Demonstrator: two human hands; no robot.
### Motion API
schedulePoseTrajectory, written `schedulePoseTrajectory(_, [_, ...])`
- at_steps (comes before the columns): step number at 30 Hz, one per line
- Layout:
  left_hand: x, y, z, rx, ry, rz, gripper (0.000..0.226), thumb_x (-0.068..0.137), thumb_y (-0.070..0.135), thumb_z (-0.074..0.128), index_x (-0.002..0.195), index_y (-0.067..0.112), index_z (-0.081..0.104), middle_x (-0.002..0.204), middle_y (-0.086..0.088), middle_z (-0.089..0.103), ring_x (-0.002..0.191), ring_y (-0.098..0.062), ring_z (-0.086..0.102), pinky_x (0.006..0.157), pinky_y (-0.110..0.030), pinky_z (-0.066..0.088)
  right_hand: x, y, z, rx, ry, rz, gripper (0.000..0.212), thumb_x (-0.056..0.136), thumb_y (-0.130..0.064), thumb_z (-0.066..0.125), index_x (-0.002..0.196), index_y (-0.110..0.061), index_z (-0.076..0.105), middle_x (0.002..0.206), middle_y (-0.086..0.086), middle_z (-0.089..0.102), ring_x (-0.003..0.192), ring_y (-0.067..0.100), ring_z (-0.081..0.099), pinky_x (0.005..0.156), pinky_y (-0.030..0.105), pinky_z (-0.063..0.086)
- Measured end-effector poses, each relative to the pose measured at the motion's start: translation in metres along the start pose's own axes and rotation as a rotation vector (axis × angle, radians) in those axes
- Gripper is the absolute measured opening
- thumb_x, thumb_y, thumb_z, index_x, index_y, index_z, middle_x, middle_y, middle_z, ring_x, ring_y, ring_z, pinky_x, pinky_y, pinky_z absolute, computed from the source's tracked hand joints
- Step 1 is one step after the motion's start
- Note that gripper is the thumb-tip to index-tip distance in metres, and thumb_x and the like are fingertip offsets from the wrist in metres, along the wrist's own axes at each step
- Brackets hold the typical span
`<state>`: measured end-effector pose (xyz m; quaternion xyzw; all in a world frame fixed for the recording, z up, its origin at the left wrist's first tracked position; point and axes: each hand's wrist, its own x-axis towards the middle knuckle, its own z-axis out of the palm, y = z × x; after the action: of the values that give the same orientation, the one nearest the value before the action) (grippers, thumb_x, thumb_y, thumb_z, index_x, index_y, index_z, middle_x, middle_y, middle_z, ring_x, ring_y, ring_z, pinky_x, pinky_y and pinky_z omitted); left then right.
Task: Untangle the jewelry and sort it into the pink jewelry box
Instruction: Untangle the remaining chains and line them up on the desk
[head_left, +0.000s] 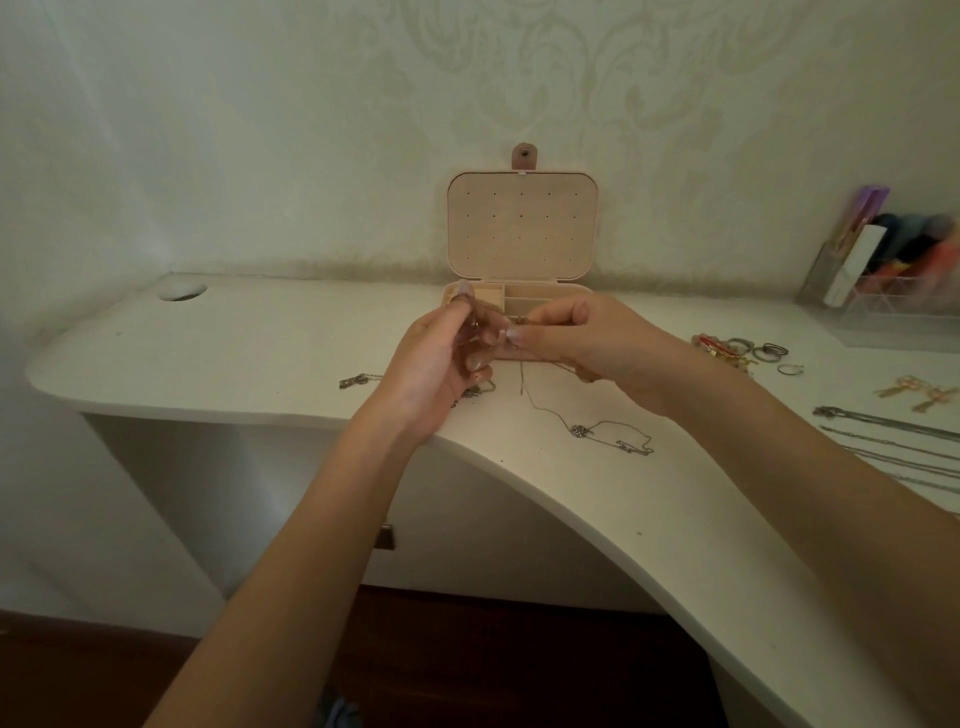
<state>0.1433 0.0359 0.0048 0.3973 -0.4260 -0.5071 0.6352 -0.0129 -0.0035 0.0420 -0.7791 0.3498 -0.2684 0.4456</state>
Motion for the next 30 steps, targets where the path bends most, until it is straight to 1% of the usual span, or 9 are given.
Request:
schedulePoseTrajectory(3, [0.0005,-0.0009,-0.0018,-0.013,-0.052,0.014,0.051,0.102,0.030,0.031,0.073,0.016,0.070,0.048,0.004,0.036,0.048,-0.009,0.024,0.045,-0.020,0.024,0.0020,0.0007,0.0003,0.094,0.012,0.041,0.035,0.089,-0.024,0.063,0.055,-0.025,0.054,0.052,-0.008,0.032,0.046,0.007,0.022,0.043,0.018,0.017])
schedulePoseTrajectory(6, [0.0006,-0.0008,-0.0029,-0.027,-0.077,0.011,0.055,0.102,0.031,0.031,0.066,0.019,0.070,0.042,0.006,0.028,0.042,-0.007,0.021,0.043,-0.020,0.019,0.0011,0.0002,-0.0010,0.191,0.032,0.094,0.037,0.093,-0.024,0.057,0.056,-0.026,0.057,0.057,-0.004,0.026,0.047,0.007,0.020,0.044,0.020,0.014])
schedulePoseTrajectory(10, [-0.0004,0.0004,-0.0019,-0.002,-0.055,-0.022,0.051,0.102,0.031,0.033,0.054,0.016,0.042,0.041,0.006,0.024,0.039,-0.007,0.018,0.045,-0.024,0.012,0.0019,0.0006,-0.0018,0.345,0.049,0.167,0.016,0.095,-0.022,0.051,0.080,-0.020,0.054,0.058,-0.008,0.031,0.048,0.006,0.023,0.043,0.019,0.012])
schedulePoseTrajectory(12, [-0.0006,0.0004,-0.0011,0.037,-0.058,-0.038,0.053,0.102,0.033,0.034,0.051,0.017,0.031,0.041,0.006,0.021,0.039,-0.008,0.016,0.044,-0.023,0.011,0.0025,-0.0002,-0.0009,0.386,0.063,0.191,0.013,0.095,-0.020,0.050,0.082,-0.020,0.053,0.059,-0.008,0.034,0.049,0.005,0.027,0.043,0.018,0.014])
schedulePoseTrajectory(17, [0.0001,0.0006,-0.0002,0.101,-0.070,-0.044,0.058,0.101,0.028,0.035,0.044,0.020,0.027,0.039,0.007,0.018,0.037,-0.008,0.014,0.039,-0.019,0.009,0.0036,-0.0030,-0.0011,0.533,0.102,0.233,0.019,0.096,-0.017,0.047,0.078,-0.019,0.051,0.061,-0.008,0.040,0.048,0.005,0.033,0.041,0.017,0.017])
schedulePoseTrajectory(21, [0.0004,0.0004,0.0000,0.116,-0.062,-0.059,0.060,0.101,0.027,0.035,0.041,0.021,0.028,0.038,0.008,0.018,0.034,-0.007,0.014,0.038,-0.015,0.010,0.0041,-0.0016,-0.0029,0.526,0.069,0.241,0.022,0.097,-0.018,0.044,0.075,-0.019,0.048,0.058,-0.008,0.040,0.048,0.006,0.033,0.041,0.017,0.019])
schedulePoseTrajectory(25, [-0.0004,-0.0003,0.0011,0.149,-0.053,-0.039,0.061,0.100,0.027,0.035,0.040,0.020,0.028,0.039,0.007,0.017,0.035,-0.008,0.013,0.040,-0.018,0.007,0.0068,-0.0004,-0.0038,0.565,0.088,0.210,0.027,0.096,-0.014,0.043,0.069,-0.017,0.047,0.059,-0.005,0.039,0.048,0.007,0.034,0.047,0.021,0.021])
schedulePoseTrajectory(28, [-0.0015,-0.0008,0.0025,0.173,-0.038,-0.026,0.062,0.100,0.026,0.036,0.039,0.019,0.028,0.039,0.006,0.017,0.035,-0.009,0.013,0.041,-0.018,0.007,0.0092,0.0010,-0.0054,0.442,0.119,0.170,0.027,0.095,-0.013,0.044,0.069,-0.016,0.048,0.060,-0.003,0.038,0.050,0.009,0.033,0.047,0.021,0.022])
schedulePoseTrajectory(30, [-0.0024,-0.0009,0.0038,0.189,-0.018,-0.017,0.062,0.100,0.025,0.037,0.039,0.018,0.027,0.038,0.006,0.018,0.035,-0.009,0.014,0.041,-0.019,0.007,0.0097,0.0025,-0.0086,0.236,0.165,0.114,0.027,0.096,-0.014,0.046,0.069,-0.016,0.047,0.061,-0.001,0.039,0.051,0.010,0.033,0.049,0.021,0.023])
